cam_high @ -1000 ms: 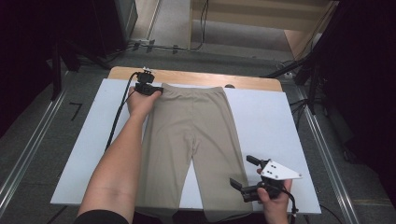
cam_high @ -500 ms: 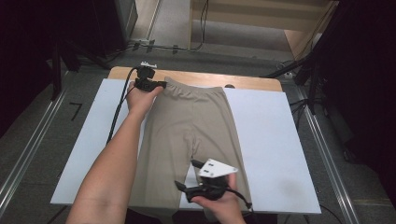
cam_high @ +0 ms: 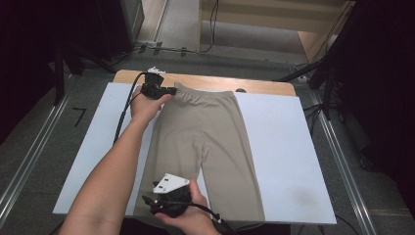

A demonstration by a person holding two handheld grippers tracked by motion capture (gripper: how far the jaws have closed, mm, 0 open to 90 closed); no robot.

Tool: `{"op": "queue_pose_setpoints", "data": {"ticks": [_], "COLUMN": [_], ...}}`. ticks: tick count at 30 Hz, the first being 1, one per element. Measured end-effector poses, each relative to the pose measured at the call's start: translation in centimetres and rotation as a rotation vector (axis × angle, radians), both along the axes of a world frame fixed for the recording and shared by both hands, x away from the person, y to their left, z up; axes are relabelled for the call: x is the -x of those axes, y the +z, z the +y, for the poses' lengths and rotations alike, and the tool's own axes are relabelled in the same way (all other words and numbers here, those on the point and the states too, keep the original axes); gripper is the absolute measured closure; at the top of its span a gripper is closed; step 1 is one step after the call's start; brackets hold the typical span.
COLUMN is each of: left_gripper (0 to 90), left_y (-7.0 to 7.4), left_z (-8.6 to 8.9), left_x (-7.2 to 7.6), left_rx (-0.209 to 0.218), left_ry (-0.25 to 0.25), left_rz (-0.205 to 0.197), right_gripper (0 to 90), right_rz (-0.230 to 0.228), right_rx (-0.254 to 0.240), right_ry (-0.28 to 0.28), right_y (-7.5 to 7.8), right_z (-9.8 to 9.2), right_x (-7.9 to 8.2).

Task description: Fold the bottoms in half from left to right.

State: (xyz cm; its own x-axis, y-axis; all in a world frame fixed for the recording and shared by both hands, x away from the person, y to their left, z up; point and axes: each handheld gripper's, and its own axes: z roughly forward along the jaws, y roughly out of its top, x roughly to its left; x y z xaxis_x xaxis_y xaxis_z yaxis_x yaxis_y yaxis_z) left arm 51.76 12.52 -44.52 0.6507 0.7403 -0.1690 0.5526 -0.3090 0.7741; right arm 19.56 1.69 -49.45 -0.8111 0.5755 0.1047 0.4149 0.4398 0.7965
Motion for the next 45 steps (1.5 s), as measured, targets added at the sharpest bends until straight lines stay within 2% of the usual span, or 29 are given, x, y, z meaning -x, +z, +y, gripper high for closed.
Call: {"op": "queue_pose_setpoints", "data": {"ticks": [2, 5, 6, 9, 11, 14, 18, 20, 23, 25, 27, 28, 29, 30, 31, 33, 34, 35, 37, 38, 42, 43, 45], "left_gripper": [90.0, 90.0, 90.0, 90.0, 90.0, 90.0, 90.0, 90.0, 90.0, 90.0, 90.0, 90.0, 90.0, 90.0, 90.0, 90.0, 90.0, 90.0, 90.0, 90.0, 90.0, 90.0, 90.0], "left_y": [-0.2, -0.4, -0.5, -0.7, -1.0, -1.1, -1.3, -1.4, -1.4, -1.4, -1.3, -1.3, -1.3, -1.3, -1.1, -1.0, -0.9, -0.9, -0.6, -0.5, 0.0, 0.2, 0.9], "left_z": [-0.1, -0.1, -0.2, -0.2, 0.0, 0.2, 0.6, 0.7, 0.6, 0.6, 0.5, 0.6, 0.6, 0.6, 0.6, 0.7, 0.8, 0.8, 0.9, 0.8, 0.2, -0.1, -1.1], "left_x": [0.1, 0.2, 0.2, 0.3, 0.3, 0.3, 0.1, 0.1, 0.1, 0.1, 0.1, 0.1, 0.1, 0.1, 0.1, 0.0, 0.0, 0.0, -0.1, -0.1, 0.1, 0.2, 0.4], "left_rx": [-0.017, -0.023, -0.043, -0.059, -0.061, -0.065, -0.059, -0.048, -0.038, -0.027, -0.026, -0.027, -0.029, -0.029, -0.029, -0.024, -0.025, -0.025, -0.019, -0.021, -0.044, -0.05, -0.051], "left_ry": [-0.003, -0.006, -0.013, -0.022, -0.024, -0.02, -0.014, -0.011, -0.004, 0.001, 0.005, 0.006, 0.008, 0.008, 0.015, 0.024, 0.031, 0.031, 0.067, 0.074, 0.077, 0.073, 0.061], "left_rz": [-0.005, -0.004, -0.002, -0.002, 0.001, 0.001, 0.006, 0.013, 0.016, 0.017, 0.01, 0.011, 0.012, 0.012, 0.008, 0.0, -0.003, -0.003, -0.014, -0.02, -0.05, -0.06, -0.077], "right_gripper": [47.2, 46.1, 45.8, 43.9, 42.2, 44.4, 63.9, 70.0, 86.6, 88.6, 88.8, 88.9, 89.0, 89.0, 89.0, 89.1, 89.1, 89.1, 89.1, 89.2, 89.1, 89.1, 89.1], "right_rz": [-0.031, -0.021, -0.022, -0.029, -0.042, -0.031, -0.011, -0.023, -0.022, -0.038, -0.019, 0.064, 0.074, 0.074, 0.104, 0.085, 0.063, 0.063, 0.011, -0.019, -0.04, -0.04, -0.057], "right_rx": [0.044, 0.061, 0.068, 0.122, 0.129, 0.13, 0.128, 0.133, 0.13, 0.147, 0.142, 0.052, 0.035, 0.035, -0.006, -0.027, -0.022, -0.022, -0.02, 0.0, -0.043, -0.043, -0.066], "right_ry": [0.018, 0.024, 0.025, 0.004, -0.016, -0.046, -0.091, -0.095, -0.069, -0.058, -0.054, -0.149, -0.123, -0.123, -0.152, -0.143, -0.088, -0.088, -0.045, 0.002, -0.009, -0.009, -0.042], "right_y": [-0.4, -1.1, -1.3, -2.0, -2.1, -2.1, -2.0, -2.1, -2.1, -2.0, -1.9, -1.7, -1.8, -1.8, -1.7, -1.4, -1.1, -1.1, -0.2, 0.1, 1.2, 1.2, 1.7], "right_z": [1.1, 2.5, 2.9, 3.8, 4.1, 4.0, 3.8, 3.5, 3.7, 4.0, 3.8, 4.4, 4.0, 4.0, 3.1, 2.0, 1.3, 1.3, -0.6, -1.6, -4.2, -4.2, -6.4], "right_x": [0.1, 0.1, 0.0, -0.1, -0.1, 0.0, 0.0, -0.3, 0.0, 0.2, -0.1, 0.1, -0.2, -0.2, -0.2, 0.4, 0.7, 0.7, 1.6, 1.7, 2.4, 2.4, 2.7]}}
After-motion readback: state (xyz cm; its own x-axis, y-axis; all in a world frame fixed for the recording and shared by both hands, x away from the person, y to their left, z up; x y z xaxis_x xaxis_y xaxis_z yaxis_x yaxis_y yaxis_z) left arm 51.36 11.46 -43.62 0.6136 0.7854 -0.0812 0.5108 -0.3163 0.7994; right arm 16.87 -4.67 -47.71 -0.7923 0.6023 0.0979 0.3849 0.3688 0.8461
